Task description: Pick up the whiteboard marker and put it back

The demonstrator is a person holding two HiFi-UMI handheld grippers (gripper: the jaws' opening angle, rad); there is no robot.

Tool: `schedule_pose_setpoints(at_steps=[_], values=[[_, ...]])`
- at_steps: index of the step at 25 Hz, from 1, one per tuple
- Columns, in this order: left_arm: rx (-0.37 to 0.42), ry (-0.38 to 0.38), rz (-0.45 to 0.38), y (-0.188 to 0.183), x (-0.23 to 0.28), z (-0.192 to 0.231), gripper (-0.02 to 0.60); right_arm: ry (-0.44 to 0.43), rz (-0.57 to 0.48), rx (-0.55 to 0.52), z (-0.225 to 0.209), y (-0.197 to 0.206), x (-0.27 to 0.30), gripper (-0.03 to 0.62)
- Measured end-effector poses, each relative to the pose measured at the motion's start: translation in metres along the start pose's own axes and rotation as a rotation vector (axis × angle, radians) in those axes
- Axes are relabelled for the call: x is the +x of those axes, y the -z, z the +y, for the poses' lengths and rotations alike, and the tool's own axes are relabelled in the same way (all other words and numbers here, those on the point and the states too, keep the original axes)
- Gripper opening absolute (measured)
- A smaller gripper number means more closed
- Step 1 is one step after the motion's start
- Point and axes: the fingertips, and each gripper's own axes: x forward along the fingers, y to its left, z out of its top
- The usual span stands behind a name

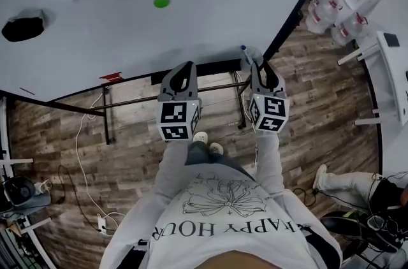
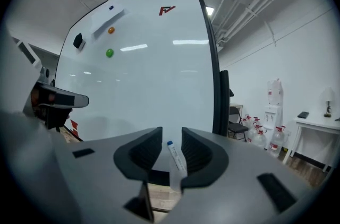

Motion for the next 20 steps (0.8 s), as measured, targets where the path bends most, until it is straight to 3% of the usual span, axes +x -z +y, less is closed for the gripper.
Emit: schedule_pose_setpoints(at_steps=[20], values=[[-0.036,-0.045,0.067,0.019,0.038,0.057,0.008,-0.049,0.269,-0.189,0.003,0.063,0.110,0.123]])
